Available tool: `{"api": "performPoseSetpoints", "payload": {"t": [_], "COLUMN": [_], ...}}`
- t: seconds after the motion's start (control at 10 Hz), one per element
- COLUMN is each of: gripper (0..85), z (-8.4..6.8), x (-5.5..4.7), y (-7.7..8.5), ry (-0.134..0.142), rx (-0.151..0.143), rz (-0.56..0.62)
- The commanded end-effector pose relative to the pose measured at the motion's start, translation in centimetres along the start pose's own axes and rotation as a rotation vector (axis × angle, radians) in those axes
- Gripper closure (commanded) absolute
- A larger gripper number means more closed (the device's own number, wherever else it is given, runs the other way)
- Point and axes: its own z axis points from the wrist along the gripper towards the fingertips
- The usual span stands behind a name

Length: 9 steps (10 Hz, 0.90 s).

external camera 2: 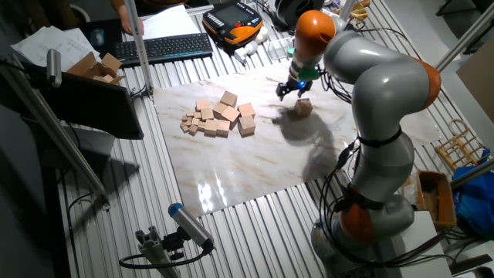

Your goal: Stack the blocks into a cross shape

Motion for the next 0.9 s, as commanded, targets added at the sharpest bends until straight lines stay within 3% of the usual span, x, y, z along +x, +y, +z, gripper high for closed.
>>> {"api": "performPoseSetpoints", "payload": {"t": [0.0,0.1,0.2,0.3,0.4,0.6,0.8], "gripper": [0.0,0.0,0.0,0.0,0.0,0.0,0.0], "z": [-0.4,-0.9,-0.4,0.2,0.6,0.6,0.8], "x": [1.7,2.5,3.3,3.6,3.8,4.0,4.0], "y": [12.3,14.2,14.8,15.1,15.3,15.4,15.4], "ry": [0.025,0.026,0.004,0.002,-0.01,0.005,0.018], "rx": [0.029,0.04,0.011,-0.023,-0.026,-0.01,-0.032], "rz": [0.012,0.037,0.041,0.039,0.033,0.012,0.002]}}
